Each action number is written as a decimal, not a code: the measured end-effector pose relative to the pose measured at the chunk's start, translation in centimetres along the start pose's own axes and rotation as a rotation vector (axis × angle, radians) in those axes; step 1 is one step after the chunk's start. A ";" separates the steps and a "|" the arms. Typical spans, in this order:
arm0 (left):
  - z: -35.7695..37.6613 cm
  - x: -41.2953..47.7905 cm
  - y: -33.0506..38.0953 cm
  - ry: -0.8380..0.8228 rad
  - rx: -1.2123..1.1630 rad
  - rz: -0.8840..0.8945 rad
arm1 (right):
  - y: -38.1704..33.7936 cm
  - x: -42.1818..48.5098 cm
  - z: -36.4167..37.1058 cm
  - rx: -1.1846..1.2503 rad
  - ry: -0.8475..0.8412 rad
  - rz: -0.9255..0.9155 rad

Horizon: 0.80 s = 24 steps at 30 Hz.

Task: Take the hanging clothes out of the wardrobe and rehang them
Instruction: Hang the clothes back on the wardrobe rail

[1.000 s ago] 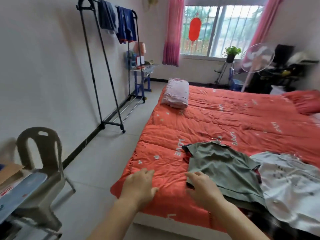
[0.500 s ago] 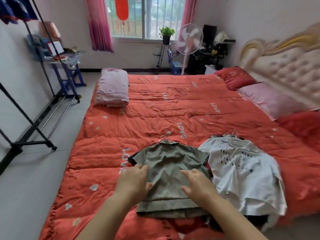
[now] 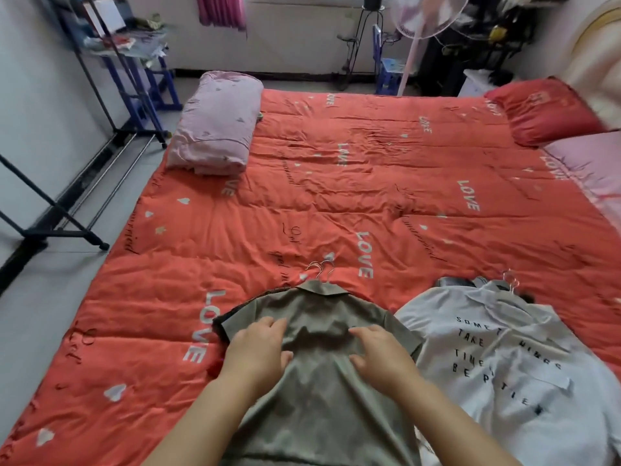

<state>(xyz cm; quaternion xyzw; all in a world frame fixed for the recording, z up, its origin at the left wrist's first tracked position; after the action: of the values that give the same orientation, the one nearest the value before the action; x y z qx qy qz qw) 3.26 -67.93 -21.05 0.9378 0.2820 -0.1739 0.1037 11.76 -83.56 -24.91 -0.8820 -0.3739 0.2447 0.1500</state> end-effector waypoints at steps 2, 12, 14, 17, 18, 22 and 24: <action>1.3 2.4 0.2 -0.021 0.009 -0.015 | 1.8 2.3 0.7 0.009 -0.018 0.004; 8.9 14.7 0.9 -0.021 -0.050 -0.028 | 8.0 16.0 4.8 0.035 -0.054 0.009; 10.8 17.0 1.0 -0.018 -0.057 -0.028 | 8.6 19.5 5.7 0.042 -0.034 -0.011; 13.0 20.2 0.6 0.010 -0.097 -0.023 | 9.6 24.7 6.2 0.062 0.048 -0.035; 13.6 21.2 0.5 0.020 -0.113 -0.022 | 9.9 26.4 6.2 0.066 0.080 -0.037; 15.7 23.8 -0.4 0.049 -0.159 -0.013 | 11.5 32.9 7.3 0.054 0.123 -0.023; 16.6 24.6 -0.8 0.053 -0.167 -0.014 | 12.2 35.2 8.7 0.055 0.111 -0.018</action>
<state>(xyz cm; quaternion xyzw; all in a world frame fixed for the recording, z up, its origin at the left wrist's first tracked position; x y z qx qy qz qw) 17.58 -59.99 -45.89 0.9283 0.3044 -0.1257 0.1727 35.32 -65.35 -48.89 -0.8864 -0.3660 0.2041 0.1969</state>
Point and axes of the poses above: each hand's wrist, its own x-axis towards the middle knuckle, its own z-axis out of the palm, y = z × x, the point moved 9 cm from there along x, towards the middle knuckle, and after that the axes turned 14 degrees about -z, right-handed, at the moved point
